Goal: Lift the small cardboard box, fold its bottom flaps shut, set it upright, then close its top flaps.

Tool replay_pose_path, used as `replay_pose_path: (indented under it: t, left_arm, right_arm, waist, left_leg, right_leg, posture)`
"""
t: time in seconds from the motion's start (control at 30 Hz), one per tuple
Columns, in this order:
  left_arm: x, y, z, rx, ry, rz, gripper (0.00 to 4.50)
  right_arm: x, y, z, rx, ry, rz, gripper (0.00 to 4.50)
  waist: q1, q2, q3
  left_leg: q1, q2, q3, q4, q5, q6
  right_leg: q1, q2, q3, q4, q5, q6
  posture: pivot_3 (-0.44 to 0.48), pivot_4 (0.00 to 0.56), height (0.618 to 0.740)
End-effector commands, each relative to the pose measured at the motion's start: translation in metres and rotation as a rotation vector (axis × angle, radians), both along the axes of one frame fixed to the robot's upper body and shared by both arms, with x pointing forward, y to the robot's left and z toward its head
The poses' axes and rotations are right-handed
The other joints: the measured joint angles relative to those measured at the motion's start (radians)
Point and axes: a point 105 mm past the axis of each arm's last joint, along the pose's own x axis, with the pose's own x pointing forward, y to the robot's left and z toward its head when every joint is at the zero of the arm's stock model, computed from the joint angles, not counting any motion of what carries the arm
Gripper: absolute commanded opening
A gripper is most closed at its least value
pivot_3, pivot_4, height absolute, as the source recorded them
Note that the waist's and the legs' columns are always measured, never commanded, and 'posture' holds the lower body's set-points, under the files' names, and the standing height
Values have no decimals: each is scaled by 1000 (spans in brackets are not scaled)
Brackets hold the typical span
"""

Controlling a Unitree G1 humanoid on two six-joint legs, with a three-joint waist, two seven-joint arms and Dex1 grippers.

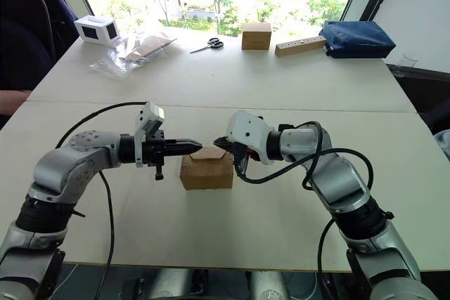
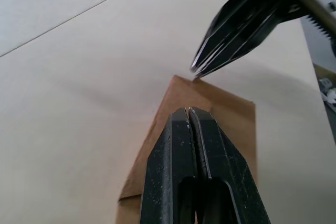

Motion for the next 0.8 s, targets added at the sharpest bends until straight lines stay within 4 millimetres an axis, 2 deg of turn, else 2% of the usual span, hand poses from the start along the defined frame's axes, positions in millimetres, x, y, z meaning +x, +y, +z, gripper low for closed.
replay_pose_path:
  t: [0.03, 0.3, 0.53, 0.8]
  left_arm:
    - [-4, -2, 7, 14, -44, -2, 20]
    - [-3, -4, -14, 101, -48, 3, 20]
    - [-6, -3, -22, 141, -56, -15, 20]
    - [-5, -4, -24, 141, -60, -11, 20]
  right_arm:
    - [-3, 2, 4, 12, -29, 17, 0]
    - [-10, 11, -12, -29, -9, 55, 0]
    - [-6, 11, -25, -84, 1, 28, 0]
    - [-4, 10, -25, -89, -5, 21, 0]
  waist:
    - [0, 0, 0]
    - [1, 0, 0]
    - [0, 0, 0]
    - [1, 0, 0]
  left_leg:
    - [0, 0, 0, 0, 0, 0]
    - [0, 0, 0, 0, 0, 0]
    - [0, 0, 0, 0, 0, 0]
    - [0, 0, 0, 0, 0, 0]
  right_leg:
    - [0, 0, 0, 0, 0, 0]
    - [0, 0, 0, 0, 0, 0]
    - [0, 0, 0, 0, 0, 0]
    - [0, 0, 0, 0, 0, 0]
  posture:
    - [0, 150, 740]
    - [0, 150, 740]
    - [0, 150, 740]
    - [0, 150, 740]
